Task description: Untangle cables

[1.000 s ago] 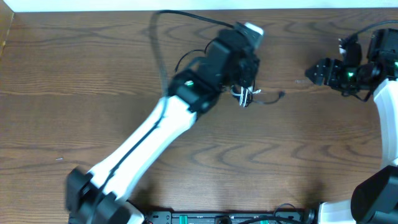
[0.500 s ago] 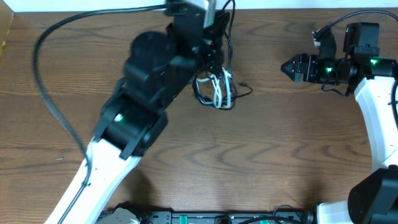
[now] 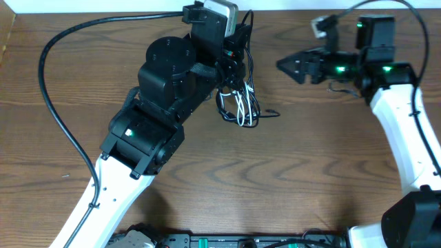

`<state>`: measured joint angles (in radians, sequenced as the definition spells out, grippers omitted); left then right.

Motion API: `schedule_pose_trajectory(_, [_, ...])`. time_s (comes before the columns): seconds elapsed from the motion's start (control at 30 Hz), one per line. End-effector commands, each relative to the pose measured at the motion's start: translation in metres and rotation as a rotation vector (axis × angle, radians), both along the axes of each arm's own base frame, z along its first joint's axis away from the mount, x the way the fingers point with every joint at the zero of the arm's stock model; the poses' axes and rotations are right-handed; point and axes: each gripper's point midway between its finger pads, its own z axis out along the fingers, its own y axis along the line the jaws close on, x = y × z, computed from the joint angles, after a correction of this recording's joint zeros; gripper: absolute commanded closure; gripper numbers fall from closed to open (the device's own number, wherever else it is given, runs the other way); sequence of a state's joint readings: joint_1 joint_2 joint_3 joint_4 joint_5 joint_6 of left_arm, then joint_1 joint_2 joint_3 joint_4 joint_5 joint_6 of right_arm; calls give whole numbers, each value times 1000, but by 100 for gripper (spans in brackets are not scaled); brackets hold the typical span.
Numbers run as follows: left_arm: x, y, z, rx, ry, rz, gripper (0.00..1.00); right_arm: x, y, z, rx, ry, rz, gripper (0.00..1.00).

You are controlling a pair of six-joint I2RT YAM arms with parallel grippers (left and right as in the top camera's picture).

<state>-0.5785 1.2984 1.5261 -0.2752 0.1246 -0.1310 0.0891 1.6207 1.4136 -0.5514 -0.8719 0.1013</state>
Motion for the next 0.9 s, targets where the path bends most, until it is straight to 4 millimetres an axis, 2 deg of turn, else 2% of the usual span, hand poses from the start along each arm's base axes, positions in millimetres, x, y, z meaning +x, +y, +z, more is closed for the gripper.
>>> schedule_pose_trajectory(0.0, [2, 0, 5, -10, -5, 5, 93, -11, 32, 21, 72, -16, 77, 21])
schedule_pose_trajectory(0.13, [5, -2, -3, 4, 17, 6, 93, -14, 56, 34, 91, -89, 131, 22])
schedule_pose_trajectory(0.2, [6, -1, -7, 12, 28, 14, 93, -14, 60, 38, 99, -111, 139, 24])
schedule_pose_trajectory(0.43, [19, 23, -20, -27, 115, 144, 93, -4, 47, 41, 114, -96, 89, 28])
schedule_pose_trajectory(0.57, [25, 26, -28, -62, 168, 169, 93, -5, 47, 40, 116, -85, 90, 26])
schedule_pose_trajectory(0.73, [28, 22, -34, -86, 201, 162, 92, -17, 70, 40, 117, -86, 146, 25])
schedule_pose_trajectory(0.87, [28, 21, -34, -107, 213, 166, 93, -18, 88, 30, 71, -90, 131, 25])
